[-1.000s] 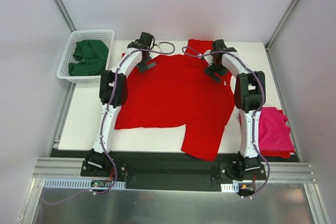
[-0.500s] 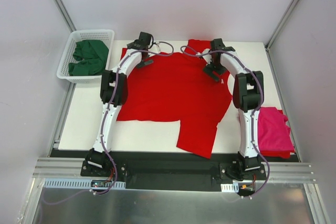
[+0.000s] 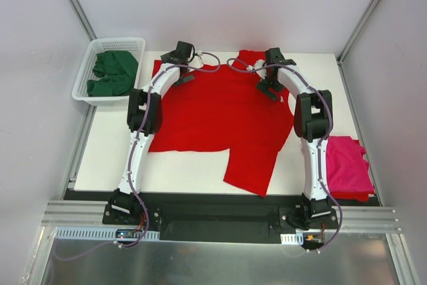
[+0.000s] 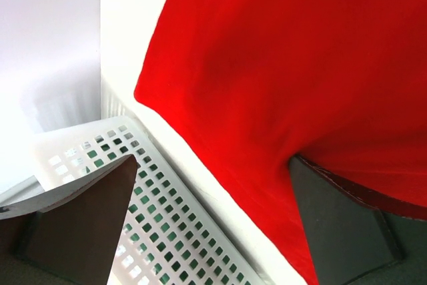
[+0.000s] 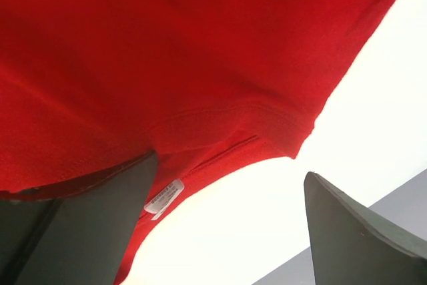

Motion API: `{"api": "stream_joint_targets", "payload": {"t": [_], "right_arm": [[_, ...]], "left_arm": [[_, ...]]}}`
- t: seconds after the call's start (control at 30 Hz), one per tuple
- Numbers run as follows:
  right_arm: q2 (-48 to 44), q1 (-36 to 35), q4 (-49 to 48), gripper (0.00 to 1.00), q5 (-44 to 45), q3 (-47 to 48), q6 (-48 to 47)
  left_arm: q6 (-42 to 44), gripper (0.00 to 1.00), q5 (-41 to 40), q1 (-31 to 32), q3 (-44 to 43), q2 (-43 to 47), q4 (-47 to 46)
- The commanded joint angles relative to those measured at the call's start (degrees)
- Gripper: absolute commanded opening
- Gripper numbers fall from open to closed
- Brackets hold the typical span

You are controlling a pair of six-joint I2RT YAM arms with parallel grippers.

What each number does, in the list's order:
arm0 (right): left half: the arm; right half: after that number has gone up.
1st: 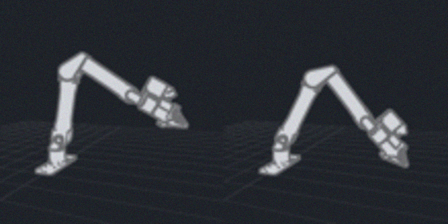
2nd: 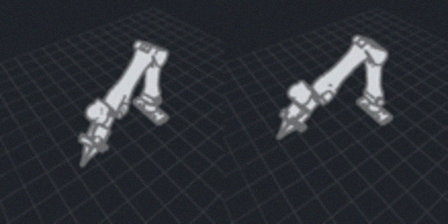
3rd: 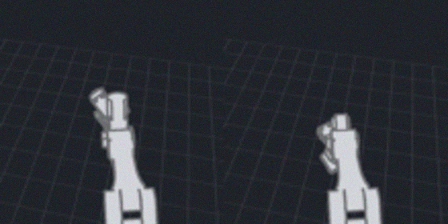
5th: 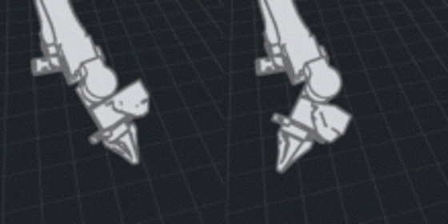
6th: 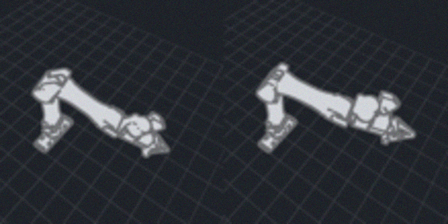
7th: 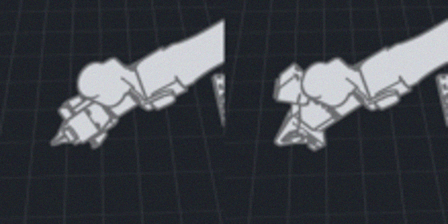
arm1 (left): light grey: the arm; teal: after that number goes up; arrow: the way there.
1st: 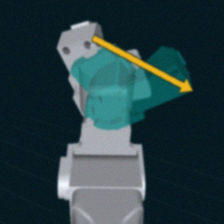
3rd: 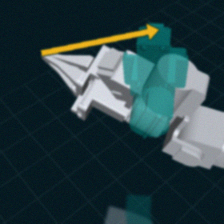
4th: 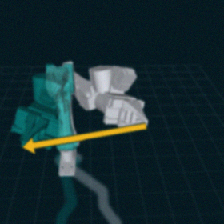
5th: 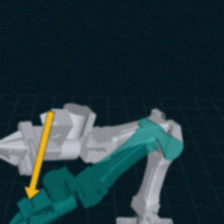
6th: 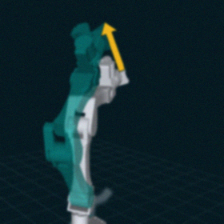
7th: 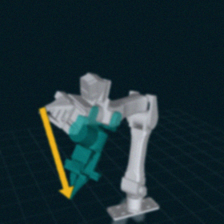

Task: Fold and stack the t-shirts
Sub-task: Flatten out the tshirt

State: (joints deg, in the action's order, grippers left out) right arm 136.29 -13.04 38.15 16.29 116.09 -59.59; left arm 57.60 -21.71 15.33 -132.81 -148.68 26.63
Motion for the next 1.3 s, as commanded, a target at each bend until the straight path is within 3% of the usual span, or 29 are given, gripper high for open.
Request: {"api": "stream_joint_targets", "payload": {"t": [0.0,0.33,0.43,0.6,0.77,0.97,1.27], "right_arm": [[-5.67,0.47,-0.44,0.96,-0.03,-8.32,0.35],[-24.92,0.29,5.62,0.96,-7.41,-14.39,8.08],[-28.97,-0.58,4.56,0.96,-6.8,-16.77,8.61],[-31.87,-0.59,8.69,0.96,-14.88,-22.12,11.86],[-31.18,1.16,5.89,0.96,-21.28,-29.0,11.6],[-21.53,6.35,9.92,0.96,-32.27,-17.25,16.35],[-24.04,6.89,11.86,0.96,-34.22,-22.66,14.24]], "left_arm": [[-5.39,0.99,2.71,0.22,7.36,5.4,0.61],[-16.02,0.99,10.81,2.77,32.25,34.3,2.54],[-19.0,0.99,14.15,3.65,35.78,39.59,6.57],[-24.55,0.99,24.08,4.27,40.87,44.87,13.18],[-26.58,0.99,29.0,4.01,46.93,45.94,15.2],[-30.27,0.99,38.15,1.11,43.53,39.53,18.98],[-31.32,0.99,45.79,-3.55,42.46,32.05,21.44]]}}
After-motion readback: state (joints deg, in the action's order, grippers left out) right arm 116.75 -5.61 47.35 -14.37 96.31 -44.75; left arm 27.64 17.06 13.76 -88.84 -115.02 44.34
